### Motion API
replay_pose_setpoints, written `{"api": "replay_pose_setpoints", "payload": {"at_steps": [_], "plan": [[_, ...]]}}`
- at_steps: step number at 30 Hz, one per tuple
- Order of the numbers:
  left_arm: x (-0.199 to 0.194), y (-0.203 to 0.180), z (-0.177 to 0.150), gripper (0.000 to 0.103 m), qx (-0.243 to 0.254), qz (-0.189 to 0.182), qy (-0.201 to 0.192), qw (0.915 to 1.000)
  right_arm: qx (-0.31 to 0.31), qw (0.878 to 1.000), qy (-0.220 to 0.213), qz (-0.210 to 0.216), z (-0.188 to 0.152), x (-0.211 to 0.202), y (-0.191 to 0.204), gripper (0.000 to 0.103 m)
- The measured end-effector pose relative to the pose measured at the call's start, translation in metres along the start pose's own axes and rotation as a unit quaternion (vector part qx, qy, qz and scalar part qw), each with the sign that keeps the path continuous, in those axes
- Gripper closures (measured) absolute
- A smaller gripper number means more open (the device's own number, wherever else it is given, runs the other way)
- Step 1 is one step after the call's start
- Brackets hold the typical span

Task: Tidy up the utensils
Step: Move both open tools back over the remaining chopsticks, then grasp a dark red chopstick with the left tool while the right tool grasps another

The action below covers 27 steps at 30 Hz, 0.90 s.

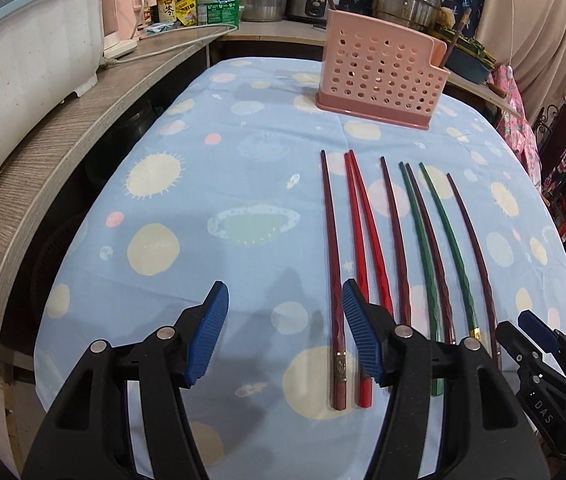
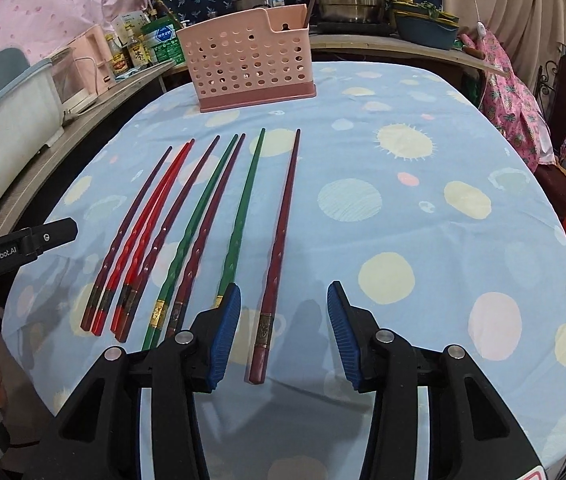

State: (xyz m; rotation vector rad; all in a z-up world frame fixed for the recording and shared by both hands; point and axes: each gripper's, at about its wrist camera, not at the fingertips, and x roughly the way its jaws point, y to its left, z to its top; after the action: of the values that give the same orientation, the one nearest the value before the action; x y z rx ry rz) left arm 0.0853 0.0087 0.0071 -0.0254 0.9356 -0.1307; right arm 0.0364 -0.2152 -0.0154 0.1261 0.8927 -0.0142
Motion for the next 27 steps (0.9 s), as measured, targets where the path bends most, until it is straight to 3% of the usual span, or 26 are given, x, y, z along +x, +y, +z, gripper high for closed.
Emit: {"api": "replay_pose_setpoints", "payload": {"at_steps": [8, 20, 27], "plan": [[0.004, -0.005, -0.012, 0.041, 0.011, -0.004, 0.012, 0.9999, -0.002, 1.0, 0.013, -0.006, -0.006, 0.007, 0.001, 0.077], [0.013, -0.009, -0.024, 0.041, 0.018, -0.001, 0.028, 0.9994, 0.002, 1.0, 0.008, -0.012, -0.01, 0.005, -0.007, 0.091], [0.018, -0.011, -0.027, 0.041, 0.023, 0.009, 0.034, 0.9991, 0.002, 1.0, 0.008, -0.012, -0.01, 0.005, -0.009, 0.095]]}}
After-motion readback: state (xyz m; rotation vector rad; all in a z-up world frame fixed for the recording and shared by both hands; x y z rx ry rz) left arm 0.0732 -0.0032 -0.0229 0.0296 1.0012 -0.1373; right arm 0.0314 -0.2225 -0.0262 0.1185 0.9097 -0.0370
